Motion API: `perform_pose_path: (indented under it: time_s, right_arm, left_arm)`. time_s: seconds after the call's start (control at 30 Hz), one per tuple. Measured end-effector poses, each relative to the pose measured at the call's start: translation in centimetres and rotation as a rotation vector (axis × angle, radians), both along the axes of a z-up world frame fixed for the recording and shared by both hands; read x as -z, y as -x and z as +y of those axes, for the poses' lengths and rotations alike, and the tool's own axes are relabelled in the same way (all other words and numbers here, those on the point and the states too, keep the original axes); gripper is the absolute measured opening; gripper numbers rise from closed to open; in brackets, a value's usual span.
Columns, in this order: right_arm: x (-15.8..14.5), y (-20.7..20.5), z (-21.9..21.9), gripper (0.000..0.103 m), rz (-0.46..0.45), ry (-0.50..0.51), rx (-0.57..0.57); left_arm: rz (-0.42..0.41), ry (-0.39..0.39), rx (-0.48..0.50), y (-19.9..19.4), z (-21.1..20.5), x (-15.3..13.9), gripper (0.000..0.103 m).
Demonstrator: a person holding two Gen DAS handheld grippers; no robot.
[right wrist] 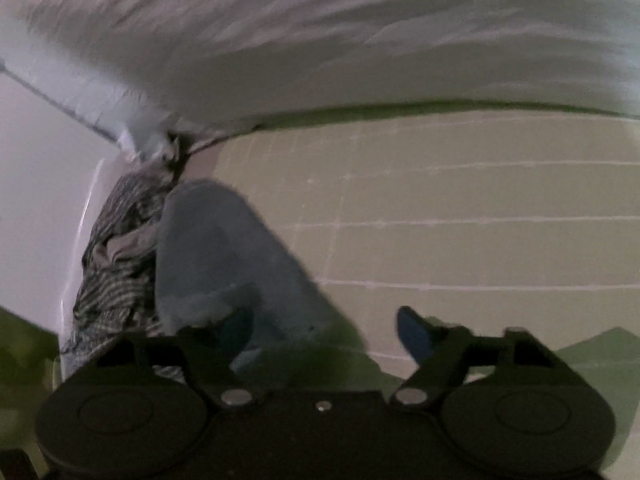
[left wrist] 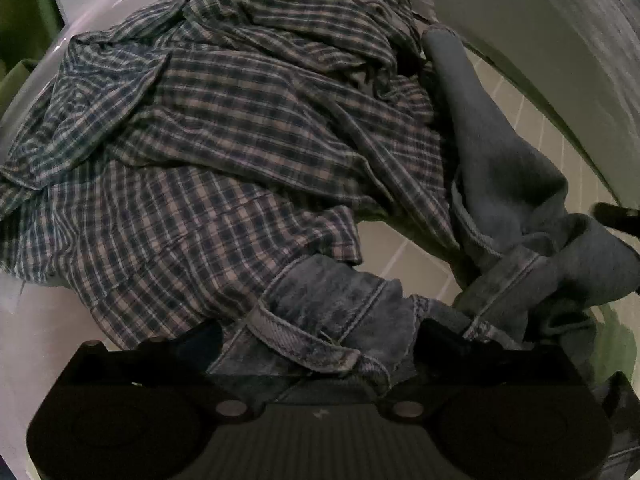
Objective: Fold clothes
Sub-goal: 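Grasp the other jeans leg hem with the right gripper and lift it, then lay the held jeans leg along the mat with the right gripper while the left gripper grasps the waistband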
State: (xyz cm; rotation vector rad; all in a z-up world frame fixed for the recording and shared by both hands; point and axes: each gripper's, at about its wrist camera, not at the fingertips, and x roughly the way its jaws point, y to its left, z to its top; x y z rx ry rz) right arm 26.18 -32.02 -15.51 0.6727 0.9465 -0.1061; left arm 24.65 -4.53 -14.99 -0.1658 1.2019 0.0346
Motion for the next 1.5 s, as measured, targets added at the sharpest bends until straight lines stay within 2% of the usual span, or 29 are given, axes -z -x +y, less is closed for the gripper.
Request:
perform_pose_path:
  time_s: [0.03,0.07,0.1,0.13,0.2,0.3,0.4,0.5,0.77,0.9,0.97,1.07,1.17,1.3,1.37,1.4,1.43,1.47,1.5]
  right_arm:
    - [0.2,-0.3,0.5,0.043,0.016,0.014,-0.026]
    - [0.4,-0.7,0.9,0.034,0.033,0.030,-0.052]
    - [0.3,-0.5,1.2,0.012,0.023,0.059,-0.070]
    - [0.2,-0.1,1.5,0.002,0.009,0.090,-0.087]
    - [-0.1,0.5,2.0,0.002,-0.019,0.151,-0.120]
    - [-2.2,2.5,1.0,0.002,-0.077,0.262,-0.061]
    - [-4.7,6.8,-0.8,0.001,-0.123,0.362,0.054]
    - [-6.7,12.8,-3.1,0.001,-0.120,0.447,0.199]
    - [-8.0,29.5,-9.2,0.001,0.082,0.733,0.693]
    - [-8.4,37.4,-12.1,0.001,0.107,0.694,0.911]
    - [-8.4,40.3,-12.5,0.001,0.135,0.706,0.977]
    - [-6.9,43.3,-13.4,0.001,0.195,0.683,1.014]
    - [-4.8,46.3,-14.2,0.001,0.217,0.546,1.044]
    - [-2.9,47.3,-14.5,0.003,0.282,0.443,0.989]
    - [-3.2,47.2,-14.6,0.006,0.286,0.445,0.980]
    - [-3.7,46.9,-14.8,0.012,0.274,0.455,0.969]
    - [-4.2,46.6,-15.0,0.025,0.261,0.466,0.957]
    - [-4.6,45.9,-15.4,0.033,0.239,0.470,0.936]
    - [-5.0,45.2,-15.9,0.048,0.216,0.472,0.914]
  left_arm:
    - [0.000,-0.001,0.001,0.0,0.1,0.0,0.103]
    - [-0.001,-0.002,0.002,0.0,0.1,0.0,0.103]
    - [-0.001,-0.005,0.003,0.1,0.1,0.0,0.103]
    - [-0.001,-0.007,0.004,0.2,0.1,0.0,0.103]
    - [-0.002,-0.019,0.009,0.5,0.2,0.1,0.103]
    - [-0.009,-0.036,0.020,1.2,0.3,0.2,0.103]
    - [-0.017,-0.049,0.031,2.0,0.5,0.2,0.103]
    - [-0.025,-0.050,0.039,2.9,1.1,0.3,0.103]
    - [-0.030,-0.062,0.050,3.8,1.6,-0.3,0.103]
    - [-0.033,-0.084,0.070,4.5,1.3,-1.0,0.103]
    - [-0.036,-0.099,0.081,5.2,1.1,-1.3,0.103]
    - [-0.031,-0.105,0.081,6.2,0.9,-1.4,0.103]
    - [-0.020,-0.106,0.062,7.1,0.8,-1.3,0.103]
    - [-0.035,-0.110,0.032,8.7,1.0,-2.4,0.103]
    - [-0.052,-0.114,0.021,9.0,1.1,-3.2,0.103]
    - [-0.065,-0.117,0.014,9.0,1.0,-3.7,0.103]
    - [-0.081,-0.119,0.006,9.0,0.9,-4.3,0.103]
    - [-0.101,-0.117,-0.006,9.0,0.8,-5.0,0.103]
    - [-0.127,-0.117,-0.019,9.0,0.8,-5.7,0.103]
